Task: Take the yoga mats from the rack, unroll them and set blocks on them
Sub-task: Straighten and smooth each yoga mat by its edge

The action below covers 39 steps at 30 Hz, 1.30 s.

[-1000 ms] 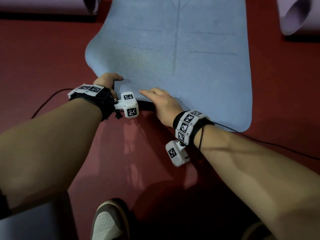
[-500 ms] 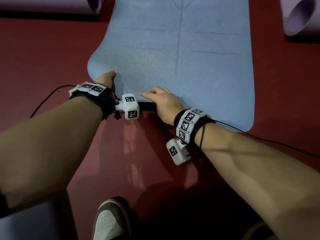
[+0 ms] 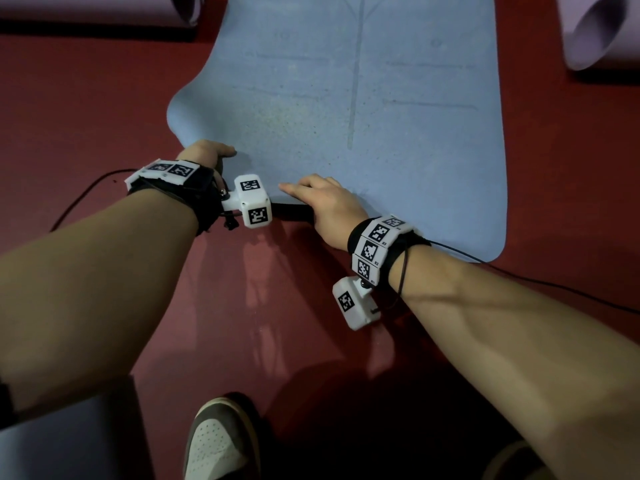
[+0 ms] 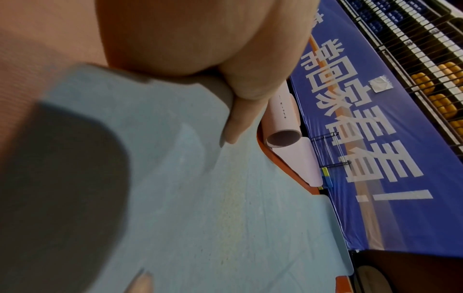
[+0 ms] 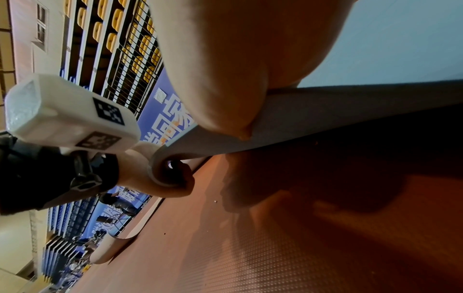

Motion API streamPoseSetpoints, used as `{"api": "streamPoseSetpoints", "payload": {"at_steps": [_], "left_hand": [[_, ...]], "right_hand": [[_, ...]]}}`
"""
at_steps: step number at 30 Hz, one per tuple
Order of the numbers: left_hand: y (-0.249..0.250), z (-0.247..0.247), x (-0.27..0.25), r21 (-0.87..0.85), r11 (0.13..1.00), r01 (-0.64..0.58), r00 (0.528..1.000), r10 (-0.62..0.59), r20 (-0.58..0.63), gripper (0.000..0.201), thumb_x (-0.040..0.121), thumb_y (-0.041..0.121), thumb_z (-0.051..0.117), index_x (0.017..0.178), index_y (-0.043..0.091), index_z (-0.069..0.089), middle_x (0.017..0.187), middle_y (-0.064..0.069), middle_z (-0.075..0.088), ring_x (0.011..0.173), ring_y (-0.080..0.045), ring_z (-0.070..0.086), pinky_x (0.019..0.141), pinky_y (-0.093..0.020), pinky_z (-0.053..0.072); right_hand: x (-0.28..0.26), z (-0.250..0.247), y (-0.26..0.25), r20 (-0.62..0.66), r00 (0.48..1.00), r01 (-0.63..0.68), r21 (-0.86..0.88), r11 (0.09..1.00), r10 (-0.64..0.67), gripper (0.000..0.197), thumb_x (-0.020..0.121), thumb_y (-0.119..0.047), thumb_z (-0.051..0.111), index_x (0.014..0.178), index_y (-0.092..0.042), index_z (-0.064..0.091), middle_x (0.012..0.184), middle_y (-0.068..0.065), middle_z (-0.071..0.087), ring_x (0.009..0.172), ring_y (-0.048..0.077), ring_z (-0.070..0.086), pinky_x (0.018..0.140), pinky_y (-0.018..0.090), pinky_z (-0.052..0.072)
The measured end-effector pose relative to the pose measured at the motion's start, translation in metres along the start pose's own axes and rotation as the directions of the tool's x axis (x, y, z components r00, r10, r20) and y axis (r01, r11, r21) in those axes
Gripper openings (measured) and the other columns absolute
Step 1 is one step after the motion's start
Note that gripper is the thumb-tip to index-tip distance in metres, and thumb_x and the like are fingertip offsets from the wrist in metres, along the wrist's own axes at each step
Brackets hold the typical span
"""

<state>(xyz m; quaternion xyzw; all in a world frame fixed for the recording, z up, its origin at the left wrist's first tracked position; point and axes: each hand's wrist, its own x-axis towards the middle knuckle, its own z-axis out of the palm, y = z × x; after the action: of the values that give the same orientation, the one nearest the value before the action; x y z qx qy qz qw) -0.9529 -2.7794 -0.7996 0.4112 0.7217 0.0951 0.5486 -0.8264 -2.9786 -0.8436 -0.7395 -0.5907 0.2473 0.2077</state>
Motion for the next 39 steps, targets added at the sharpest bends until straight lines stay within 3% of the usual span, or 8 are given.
{"api": "streamPoseSetpoints", "payload": {"at_steps": [5, 10, 18, 21, 27, 31, 37, 39], "left_hand": [[-0.011, -0.001, 0.084, -0.073, 0.997, 0.017, 0.998, -0.021, -0.056, 0.115, 0.01, 0.029, 0.095, 0.12, 0.014, 0.066, 0.101, -0.006, 0.074, 0.082, -0.036, 0.073, 0.075, -0.054, 0.056], [-0.019, 0.01, -0.013, -0.261, 0.965, 0.001, 0.999, 0.009, 0.039, 0.05, 0.071, 0.034, 0.082, 0.112, 0.013, 0.064, 0.095, -0.008, 0.074, 0.078, -0.03, 0.073, 0.071, -0.049, 0.058], [-0.035, 0.011, -0.029, 0.084, 0.991, -0.109, 0.992, 0.114, -0.061, 0.076, 0.071, 0.053, 0.072, 0.135, 0.016, 0.052, 0.14, -0.012, 0.055, 0.121, -0.034, 0.059, 0.099, -0.046, 0.05], [-0.038, 0.015, -0.037, 0.566, 0.811, -0.152, 0.938, 0.298, -0.175, 0.085, 0.081, 0.053, 0.055, 0.153, 0.016, 0.027, 0.159, -0.016, 0.022, 0.142, -0.041, 0.03, 0.115, -0.049, 0.028], [-0.037, 0.036, -0.042, 0.84, 0.356, -0.409, 0.87, 0.431, 0.24, 0.079, 0.074, 0.079, 0.029, 0.138, 0.037, 0.048, 0.153, -0.007, 0.036, 0.138, -0.04, 0.029, 0.114, -0.055, 0.019], [-0.035, 0.038, -0.057, 0.559, 0.52, -0.646, 0.762, 0.39, 0.517, 0.095, 0.067, 0.088, 0.054, 0.139, 0.026, 0.053, 0.145, -0.001, 0.051, 0.138, -0.022, 0.041, 0.116, -0.038, 0.027], [-0.032, 0.052, -0.066, 0.78, 0.094, -0.619, 0.685, 0.551, 0.477, 0.05, 0.088, 0.038, 0.066, 0.136, 0.03, 0.054, 0.138, -0.002, 0.057, 0.128, -0.032, 0.05, 0.113, -0.067, 0.014], [-0.032, 0.058, -0.066, 0.754, 0.094, -0.651, 0.628, 0.624, 0.465, 0.04, 0.092, 0.019, 0.055, 0.132, 0.027, 0.059, 0.132, -0.007, 0.061, 0.12, -0.035, 0.055, 0.106, -0.058, 0.036]], "right_hand": [[-0.002, 0.002, 0.003, -0.018, 1.0, -0.013, 0.009, 1.0, 0.013, 0.083, 0.078, 0.015, 0.044, 0.147, -0.032, 0.042, 0.129, -0.001, 0.053, 0.112, 0.023, 0.048, 0.094, 0.038, 0.044], [-0.009, 0.001, 0.009, -0.015, 0.994, -0.108, -0.063, 0.992, 0.107, 0.081, 0.081, 0.002, 0.056, 0.15, -0.035, 0.034, 0.129, 0.001, 0.051, 0.114, 0.025, 0.048, 0.093, 0.041, 0.046], [-0.028, -0.007, 0.028, -0.046, 0.963, -0.268, -0.255, 0.929, 0.265, 0.069, 0.082, -0.006, 0.05, 0.144, -0.036, 0.04, 0.131, 0.001, 0.049, 0.119, 0.028, 0.042, 0.096, 0.041, 0.036], [-0.023, -0.02, 0.021, -0.108, 0.974, -0.224, -0.302, 0.927, 0.2, 0.062, 0.082, -0.003, 0.048, 0.136, -0.033, 0.05, 0.135, -0.002, 0.049, 0.12, 0.027, 0.043, 0.094, 0.041, 0.038], [-0.014, -0.053, 0.01, -0.242, 0.966, -0.169, -0.33, 0.929, 0.09, 0.054, 0.08, 0.002, 0.051, 0.124, -0.029, 0.061, 0.127, -0.004, 0.056, 0.114, 0.028, 0.048, 0.089, 0.04, 0.038], [-0.014, -0.067, 0.018, -0.3, 0.95, -0.18, -0.325, 0.928, 0.08, 0.05, 0.084, -0.003, 0.05, 0.125, -0.031, 0.062, 0.127, -0.005, 0.058, 0.114, 0.027, 0.049, 0.091, 0.041, 0.036], [-0.016, -0.067, 0.018, -0.237, 0.968, -0.158, -0.343, 0.926, 0.077, 0.056, 0.084, 0.0, 0.05, 0.129, -0.033, 0.059, 0.129, -0.006, 0.057, 0.117, 0.026, 0.047, 0.095, 0.041, 0.035], [-0.014, -0.071, 0.018, -0.168, 0.981, -0.143, -0.32, 0.936, 0.093, 0.055, 0.088, -0.003, 0.048, 0.133, -0.032, 0.055, 0.13, -0.004, 0.056, 0.119, 0.027, 0.047, 0.096, 0.043, 0.038]]}}
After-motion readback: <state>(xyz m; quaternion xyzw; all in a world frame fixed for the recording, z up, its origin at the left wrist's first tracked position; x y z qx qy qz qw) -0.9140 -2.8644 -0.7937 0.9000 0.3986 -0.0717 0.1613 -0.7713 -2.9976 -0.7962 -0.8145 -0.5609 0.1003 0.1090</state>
